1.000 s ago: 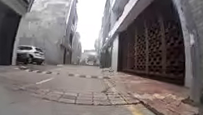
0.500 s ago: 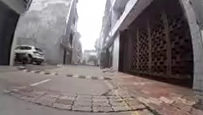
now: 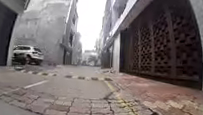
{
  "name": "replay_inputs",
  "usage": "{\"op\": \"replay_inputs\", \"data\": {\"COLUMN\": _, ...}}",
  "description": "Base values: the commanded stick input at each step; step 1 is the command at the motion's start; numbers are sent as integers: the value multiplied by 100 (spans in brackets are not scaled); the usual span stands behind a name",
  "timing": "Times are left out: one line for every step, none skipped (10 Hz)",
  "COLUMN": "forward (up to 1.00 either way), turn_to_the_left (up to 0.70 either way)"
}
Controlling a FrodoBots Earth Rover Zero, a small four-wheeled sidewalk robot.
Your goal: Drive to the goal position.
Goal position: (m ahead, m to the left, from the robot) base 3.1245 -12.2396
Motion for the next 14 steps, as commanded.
{"op": "replay_inputs", "data": {"forward": 50, "turn_to_the_left": 0}}
{"op": "replay_inputs", "data": {"forward": 50, "turn_to_the_left": 0}}
{"op": "replay_inputs", "data": {"forward": 50, "turn_to_the_left": 0}}
{"op": "replay_inputs", "data": {"forward": 50, "turn_to_the_left": 0}}
{"op": "replay_inputs", "data": {"forward": 50, "turn_to_the_left": 0}}
{"op": "replay_inputs", "data": {"forward": 50, "turn_to_the_left": 0}}
{"op": "replay_inputs", "data": {"forward": 50, "turn_to_the_left": 0}}
{"op": "replay_inputs", "data": {"forward": 50, "turn_to_the_left": 0}}
{"op": "replay_inputs", "data": {"forward": 50, "turn_to_the_left": 0}}
{"op": "replay_inputs", "data": {"forward": 50, "turn_to_the_left": 0}}
{"op": "replay_inputs", "data": {"forward": 50, "turn_to_the_left": -1}}
{"op": "replay_inputs", "data": {"forward": 50, "turn_to_the_left": -17}}
{"op": "replay_inputs", "data": {"forward": 50, "turn_to_the_left": -46}}
{"op": "replay_inputs", "data": {"forward": 50, "turn_to_the_left": -50}}
